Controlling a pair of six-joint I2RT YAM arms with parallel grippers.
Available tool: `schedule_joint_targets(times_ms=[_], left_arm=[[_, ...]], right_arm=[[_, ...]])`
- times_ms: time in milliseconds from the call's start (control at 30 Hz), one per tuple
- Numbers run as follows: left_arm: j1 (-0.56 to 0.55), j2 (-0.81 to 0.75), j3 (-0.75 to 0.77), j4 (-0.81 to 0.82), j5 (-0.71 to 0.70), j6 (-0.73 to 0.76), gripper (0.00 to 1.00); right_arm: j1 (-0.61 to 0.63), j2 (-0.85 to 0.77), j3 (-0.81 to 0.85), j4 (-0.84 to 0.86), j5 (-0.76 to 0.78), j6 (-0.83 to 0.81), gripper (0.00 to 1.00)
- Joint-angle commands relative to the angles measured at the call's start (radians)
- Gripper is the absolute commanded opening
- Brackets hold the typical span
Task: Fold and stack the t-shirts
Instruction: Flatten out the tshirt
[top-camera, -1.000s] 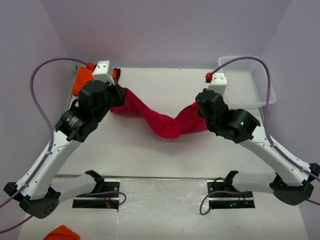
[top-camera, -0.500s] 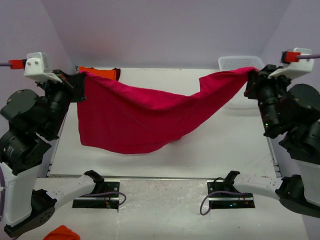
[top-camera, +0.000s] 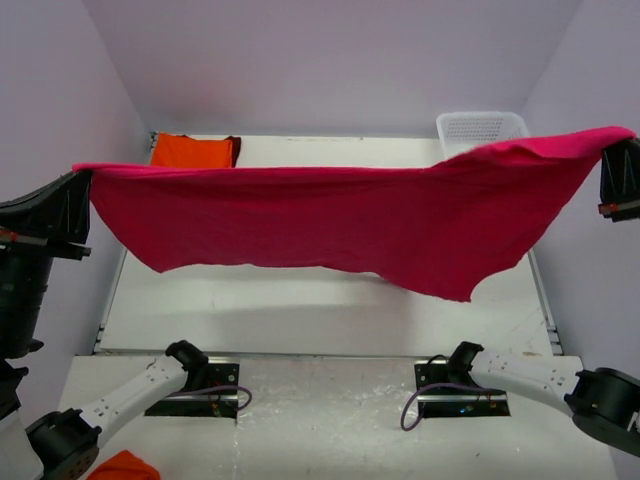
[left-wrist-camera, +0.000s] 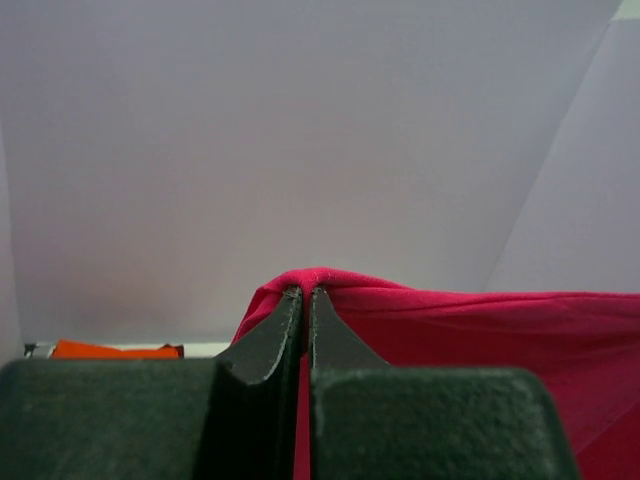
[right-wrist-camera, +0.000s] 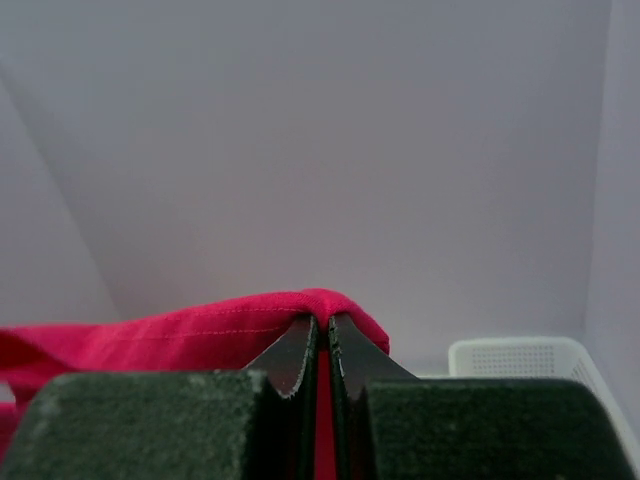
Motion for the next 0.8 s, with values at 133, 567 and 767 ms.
schedule_joint_targets(times_ms=[133,567,767], left_arm=[[-0.003,-0.006,-0.006,0.107,0.092,0.079,0.0],[-0.003,0.112,-0.13,0.231,-0.053,0.128,0.0],[0.0,0.328,-0.132,0.388,-0.142,0.196,0.0]], right_arm=[[-0.003,0.009,0.08,0.009,-0.325,-0.005,0.0],[-0.003,0.136,0.137,0.099,-0.323,-0.151,0.0],[-0.005,0.31,0.252,0.234,-0.256,-0.329,0.0]])
